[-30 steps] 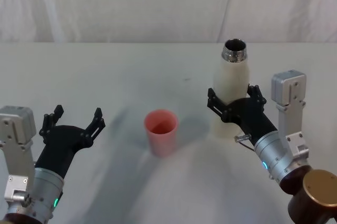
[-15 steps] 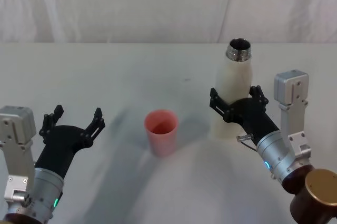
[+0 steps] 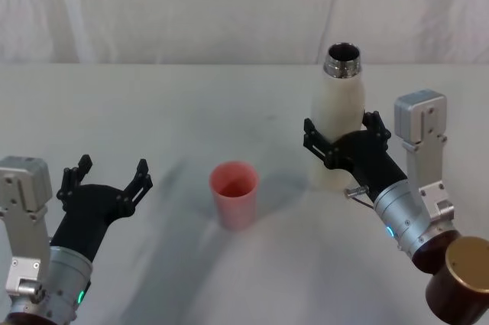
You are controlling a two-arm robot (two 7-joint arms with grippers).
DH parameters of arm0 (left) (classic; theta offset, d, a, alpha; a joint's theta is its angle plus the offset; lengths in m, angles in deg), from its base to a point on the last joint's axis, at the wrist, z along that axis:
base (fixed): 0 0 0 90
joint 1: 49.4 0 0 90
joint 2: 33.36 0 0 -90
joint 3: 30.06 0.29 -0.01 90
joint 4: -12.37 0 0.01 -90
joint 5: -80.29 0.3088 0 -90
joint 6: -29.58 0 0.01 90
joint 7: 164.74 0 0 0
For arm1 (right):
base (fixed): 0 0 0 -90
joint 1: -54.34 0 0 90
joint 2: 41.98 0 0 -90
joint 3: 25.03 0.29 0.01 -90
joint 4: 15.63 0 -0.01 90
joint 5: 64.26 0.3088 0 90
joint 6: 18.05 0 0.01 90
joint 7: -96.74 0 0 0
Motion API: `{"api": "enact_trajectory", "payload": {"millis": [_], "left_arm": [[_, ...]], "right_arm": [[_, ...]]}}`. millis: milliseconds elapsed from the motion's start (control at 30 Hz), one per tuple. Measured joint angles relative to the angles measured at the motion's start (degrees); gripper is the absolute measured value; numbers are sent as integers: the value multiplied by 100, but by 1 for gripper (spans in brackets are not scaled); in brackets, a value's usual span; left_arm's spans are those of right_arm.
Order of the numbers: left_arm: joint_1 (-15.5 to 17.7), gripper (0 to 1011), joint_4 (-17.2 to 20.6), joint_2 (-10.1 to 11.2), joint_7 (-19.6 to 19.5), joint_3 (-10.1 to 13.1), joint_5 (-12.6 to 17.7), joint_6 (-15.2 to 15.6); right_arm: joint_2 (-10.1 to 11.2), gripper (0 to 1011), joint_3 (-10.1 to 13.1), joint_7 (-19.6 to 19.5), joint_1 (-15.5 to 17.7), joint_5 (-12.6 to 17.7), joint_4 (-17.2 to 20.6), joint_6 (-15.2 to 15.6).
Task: Grasp the thermos with one hand and pour water into the cup lid.
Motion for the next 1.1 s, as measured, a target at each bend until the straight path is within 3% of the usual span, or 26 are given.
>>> {"api": "enact_trajectory", "payload": {"millis": [200, 533, 1100], "left_arm": [[0, 1001, 0, 0, 0, 0, 0, 0], [0, 1001, 0, 0, 0, 0, 0, 0], [0, 1001, 0, 0, 0, 0, 0, 0]], "right_arm": [[78, 962, -107, -74, -10, -296, 133, 7], [247, 962, -364, -299, -58, -1273, 255, -31], [278, 962, -473, -400, -57, -2078, 374, -27]]}}
